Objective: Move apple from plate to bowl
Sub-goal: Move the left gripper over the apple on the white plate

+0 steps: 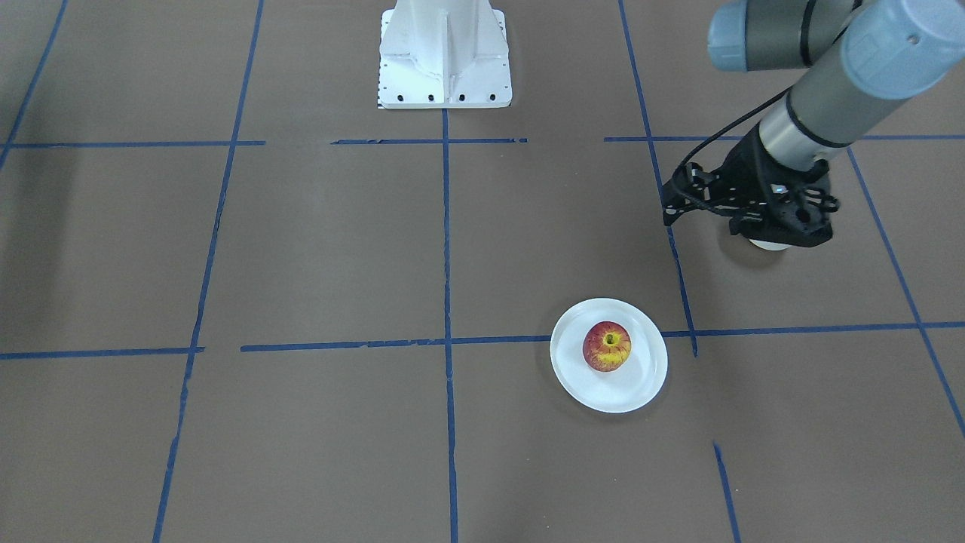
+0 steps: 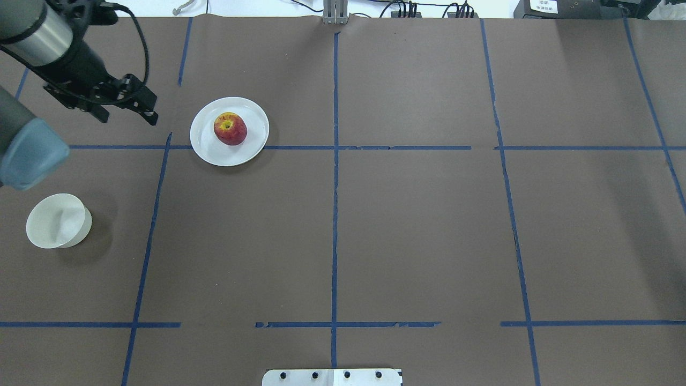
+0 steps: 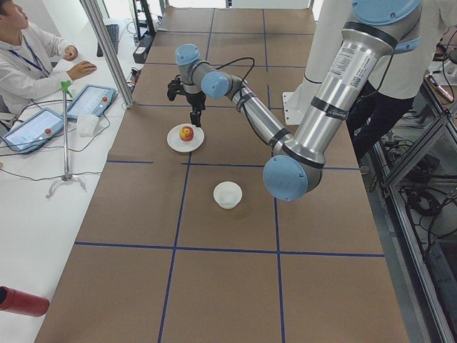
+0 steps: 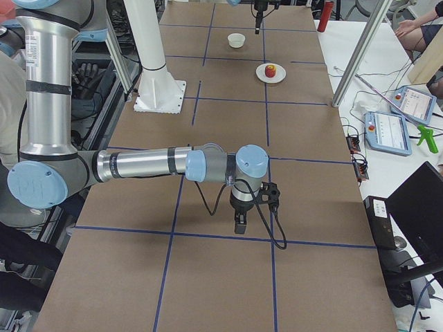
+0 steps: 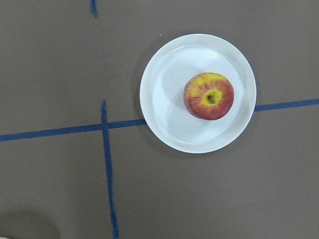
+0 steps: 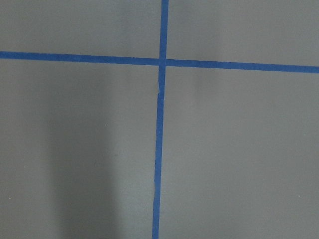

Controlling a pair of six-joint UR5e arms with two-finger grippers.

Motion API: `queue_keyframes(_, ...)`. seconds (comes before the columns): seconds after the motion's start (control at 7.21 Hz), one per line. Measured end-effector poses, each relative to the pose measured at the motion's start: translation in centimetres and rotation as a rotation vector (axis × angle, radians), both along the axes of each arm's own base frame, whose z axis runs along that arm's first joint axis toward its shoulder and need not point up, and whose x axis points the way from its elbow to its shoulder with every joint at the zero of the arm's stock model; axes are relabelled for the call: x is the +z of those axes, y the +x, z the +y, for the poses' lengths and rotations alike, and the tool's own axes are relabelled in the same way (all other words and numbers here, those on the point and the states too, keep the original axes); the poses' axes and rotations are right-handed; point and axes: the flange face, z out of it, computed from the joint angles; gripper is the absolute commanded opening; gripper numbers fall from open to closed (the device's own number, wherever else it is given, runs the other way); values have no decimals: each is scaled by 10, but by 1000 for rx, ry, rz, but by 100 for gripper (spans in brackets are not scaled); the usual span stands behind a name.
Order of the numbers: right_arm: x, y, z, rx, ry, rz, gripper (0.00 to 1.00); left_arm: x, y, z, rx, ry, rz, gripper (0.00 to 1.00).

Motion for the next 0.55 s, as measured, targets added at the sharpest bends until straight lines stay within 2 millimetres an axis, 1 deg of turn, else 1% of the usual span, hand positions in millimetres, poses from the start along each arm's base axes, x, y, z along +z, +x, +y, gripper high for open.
queue_keyframes(0.28, -1, 0, 0, 0, 1, 0, 100, 20, 56, -18, -31, -48, 45, 100)
queue_keyframes(0.42, -1, 0, 0, 0, 2, 0, 100, 21, 83, -30, -34, -74, 44, 100)
queue_keyframes(0.55, -1, 0, 0, 0, 2, 0, 100, 10, 109, -42, -53, -90, 30, 100)
